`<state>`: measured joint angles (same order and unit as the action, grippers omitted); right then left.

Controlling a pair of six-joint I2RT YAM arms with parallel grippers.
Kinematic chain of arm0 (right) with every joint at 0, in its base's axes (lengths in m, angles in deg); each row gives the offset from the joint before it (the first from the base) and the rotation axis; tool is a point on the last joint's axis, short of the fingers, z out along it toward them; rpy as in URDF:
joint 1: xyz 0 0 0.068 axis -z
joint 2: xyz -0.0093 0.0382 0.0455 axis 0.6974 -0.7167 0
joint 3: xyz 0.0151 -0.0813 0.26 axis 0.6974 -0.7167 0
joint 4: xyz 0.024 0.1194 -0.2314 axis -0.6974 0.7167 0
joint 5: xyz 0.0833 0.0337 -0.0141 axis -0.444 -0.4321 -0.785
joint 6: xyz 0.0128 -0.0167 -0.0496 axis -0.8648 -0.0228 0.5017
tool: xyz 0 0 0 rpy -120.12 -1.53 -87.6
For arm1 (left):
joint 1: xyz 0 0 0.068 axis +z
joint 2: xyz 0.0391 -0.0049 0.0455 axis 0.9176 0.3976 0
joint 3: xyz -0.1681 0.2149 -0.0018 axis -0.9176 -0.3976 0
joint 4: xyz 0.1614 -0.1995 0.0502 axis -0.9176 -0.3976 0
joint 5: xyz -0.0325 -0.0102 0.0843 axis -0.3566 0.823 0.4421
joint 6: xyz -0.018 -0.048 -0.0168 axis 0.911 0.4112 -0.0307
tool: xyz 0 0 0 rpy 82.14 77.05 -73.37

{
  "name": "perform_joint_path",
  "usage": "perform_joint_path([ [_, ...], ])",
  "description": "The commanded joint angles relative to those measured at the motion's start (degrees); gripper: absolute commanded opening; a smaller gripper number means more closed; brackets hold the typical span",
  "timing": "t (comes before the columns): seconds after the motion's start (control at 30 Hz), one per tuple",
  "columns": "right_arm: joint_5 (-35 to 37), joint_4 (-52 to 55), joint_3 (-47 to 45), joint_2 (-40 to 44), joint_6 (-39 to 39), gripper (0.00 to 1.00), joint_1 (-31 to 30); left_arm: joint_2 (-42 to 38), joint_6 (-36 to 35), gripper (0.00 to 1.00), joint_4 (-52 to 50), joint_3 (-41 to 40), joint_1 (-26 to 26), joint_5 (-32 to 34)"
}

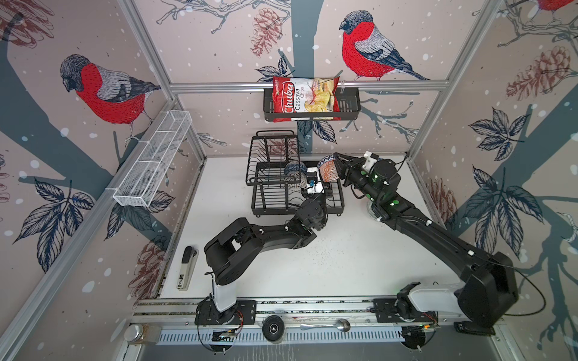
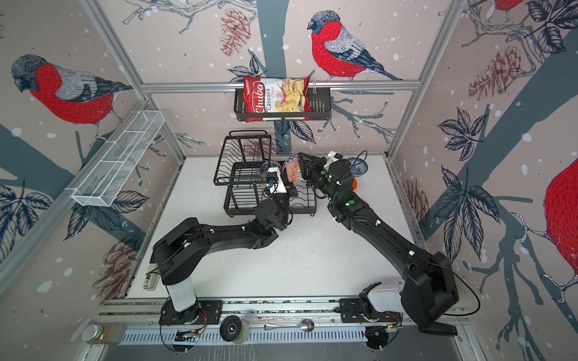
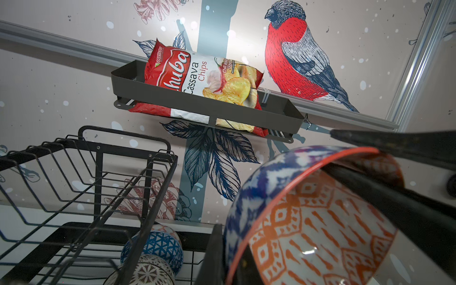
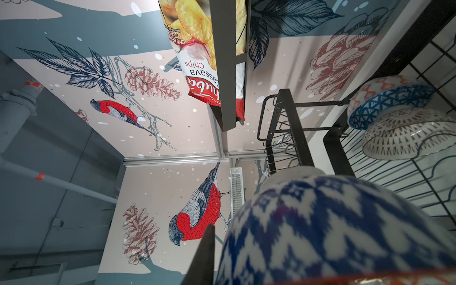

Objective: Load bowls into a dish rack
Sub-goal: Pick up the bowl from the middle-right of the table.

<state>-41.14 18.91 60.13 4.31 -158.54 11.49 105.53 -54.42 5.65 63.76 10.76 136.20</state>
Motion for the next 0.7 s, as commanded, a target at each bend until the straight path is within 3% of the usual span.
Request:
perform_joint_path([
  [0.0,4.94,-2.75,-0.28,0.59,3.9,0.11,0.29,0.0,-2.83,0.0,4.92,0.25,-0.24,1.15],
  [0.43,5.23,-3.19,-2.35,1.86,4.34,0.01,0.25,-0.15,-1.25,0.01,-0.42,2.14,-0.22,2.41],
  [0.67,5.39,-3.53,-3.05,2.04,4.58,0.0,0.3,-1.06,1.3,0.21,-4.68,1.96,-0.21,0.84],
])
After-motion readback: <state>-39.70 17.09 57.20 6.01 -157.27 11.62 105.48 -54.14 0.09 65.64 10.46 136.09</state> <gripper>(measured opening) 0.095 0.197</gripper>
